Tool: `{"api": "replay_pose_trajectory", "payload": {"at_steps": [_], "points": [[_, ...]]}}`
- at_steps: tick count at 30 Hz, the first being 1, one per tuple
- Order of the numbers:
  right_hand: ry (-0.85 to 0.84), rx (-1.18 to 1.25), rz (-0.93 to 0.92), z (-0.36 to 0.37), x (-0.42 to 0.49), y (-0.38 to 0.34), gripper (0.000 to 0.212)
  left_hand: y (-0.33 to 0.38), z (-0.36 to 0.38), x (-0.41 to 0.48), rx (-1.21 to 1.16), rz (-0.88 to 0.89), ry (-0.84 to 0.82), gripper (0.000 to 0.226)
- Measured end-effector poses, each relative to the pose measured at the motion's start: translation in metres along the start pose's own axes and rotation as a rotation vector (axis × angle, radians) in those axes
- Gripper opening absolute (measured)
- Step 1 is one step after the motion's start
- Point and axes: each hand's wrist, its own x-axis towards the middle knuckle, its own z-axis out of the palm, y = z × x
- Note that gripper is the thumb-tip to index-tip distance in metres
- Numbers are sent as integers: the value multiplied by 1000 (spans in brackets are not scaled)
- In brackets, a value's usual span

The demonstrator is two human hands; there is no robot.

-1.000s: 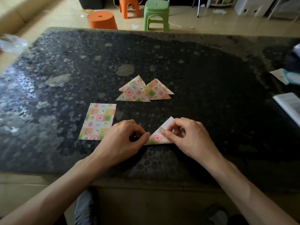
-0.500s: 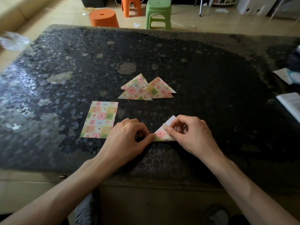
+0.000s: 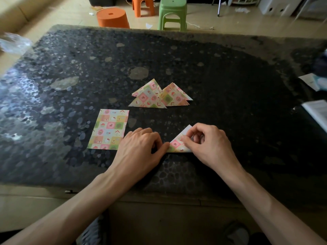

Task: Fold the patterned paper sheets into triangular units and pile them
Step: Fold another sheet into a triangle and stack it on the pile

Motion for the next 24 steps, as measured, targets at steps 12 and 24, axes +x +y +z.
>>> {"api": "replay_pose_trajectory", "payload": {"at_steps": [12,24], "points": [[18,9,3,1,1,1,21,1,-3,1,-18,-56,-9,38],[-12,44,26,-3,1,-1,18,4,-6,1,-9,-73,-23,40]]}}
